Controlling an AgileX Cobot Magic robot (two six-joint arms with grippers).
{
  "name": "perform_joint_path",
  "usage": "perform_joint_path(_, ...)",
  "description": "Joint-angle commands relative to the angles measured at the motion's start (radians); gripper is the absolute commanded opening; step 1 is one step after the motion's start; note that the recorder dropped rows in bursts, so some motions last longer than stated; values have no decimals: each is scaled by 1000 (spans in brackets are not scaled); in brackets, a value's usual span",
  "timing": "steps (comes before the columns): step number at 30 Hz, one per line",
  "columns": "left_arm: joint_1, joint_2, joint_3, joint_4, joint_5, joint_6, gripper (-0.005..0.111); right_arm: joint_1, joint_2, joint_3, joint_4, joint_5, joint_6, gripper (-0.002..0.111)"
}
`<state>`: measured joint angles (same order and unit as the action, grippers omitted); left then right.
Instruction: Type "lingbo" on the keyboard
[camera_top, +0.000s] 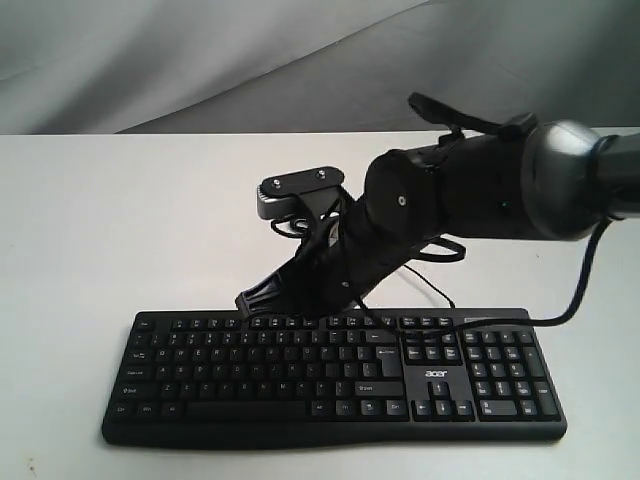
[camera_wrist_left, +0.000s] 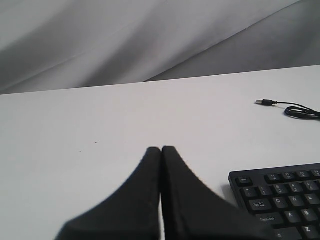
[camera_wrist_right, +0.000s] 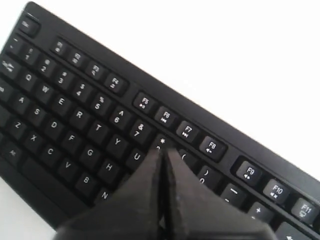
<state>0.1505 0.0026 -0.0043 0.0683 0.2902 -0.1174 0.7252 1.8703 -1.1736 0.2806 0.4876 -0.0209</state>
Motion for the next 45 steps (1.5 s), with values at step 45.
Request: perform_joint_path(45, 2, -3, 4, -8, -5, -4, 1, 10, -885, 230, -266, -120, -110, 0)
